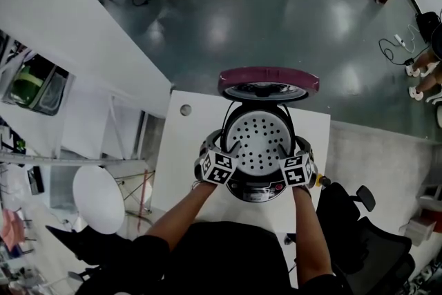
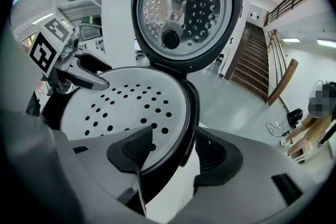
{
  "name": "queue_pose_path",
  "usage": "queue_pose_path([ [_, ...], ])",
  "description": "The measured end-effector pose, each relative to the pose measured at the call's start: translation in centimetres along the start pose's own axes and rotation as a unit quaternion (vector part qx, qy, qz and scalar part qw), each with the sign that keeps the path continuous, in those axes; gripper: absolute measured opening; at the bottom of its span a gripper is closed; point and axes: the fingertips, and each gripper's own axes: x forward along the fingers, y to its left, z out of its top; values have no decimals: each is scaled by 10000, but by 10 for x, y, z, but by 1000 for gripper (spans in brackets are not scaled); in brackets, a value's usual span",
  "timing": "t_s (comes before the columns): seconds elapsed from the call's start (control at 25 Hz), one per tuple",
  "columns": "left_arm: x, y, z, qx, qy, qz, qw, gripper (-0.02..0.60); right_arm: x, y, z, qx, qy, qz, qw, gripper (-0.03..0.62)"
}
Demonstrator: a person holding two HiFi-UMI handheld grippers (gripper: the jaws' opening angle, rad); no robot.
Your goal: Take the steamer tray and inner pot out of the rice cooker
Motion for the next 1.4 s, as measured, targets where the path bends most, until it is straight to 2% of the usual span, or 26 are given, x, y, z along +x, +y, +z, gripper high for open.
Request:
queue_pose_path([
  [0.08,1,0,-1,-32,12,40,10000,260,0,-1,2,-82,-27,-93,9999,229],
  [0.24,1,1,1,148,107,205,9996,228,-4,-3,5,-157,-58,-166,9997,227],
  [0.44,-4,7,8,248,26,376,9990,134,-11,-8,15,-215,-149,-233,9994,176],
  [0.56,-5,10,10,208,26,405,9990,109,-11,-7,18,-199,-90,-178,9996,143],
  [0.72,-6,10,10,56,16,379,9993,98,-6,0,14,-122,10,3,9999,178],
  [0.92,-12,8,16,52,-83,414,9991,92,2,0,8,-694,233,-341,9967,186],
  [1.0,-14,8,20,6,-138,374,9992,90,2,-2,9,-758,216,-428,9960,183],
  [1.4,-16,7,23,-266,-203,215,9992,101,-6,-10,18,-104,-104,-450,9989,95],
])
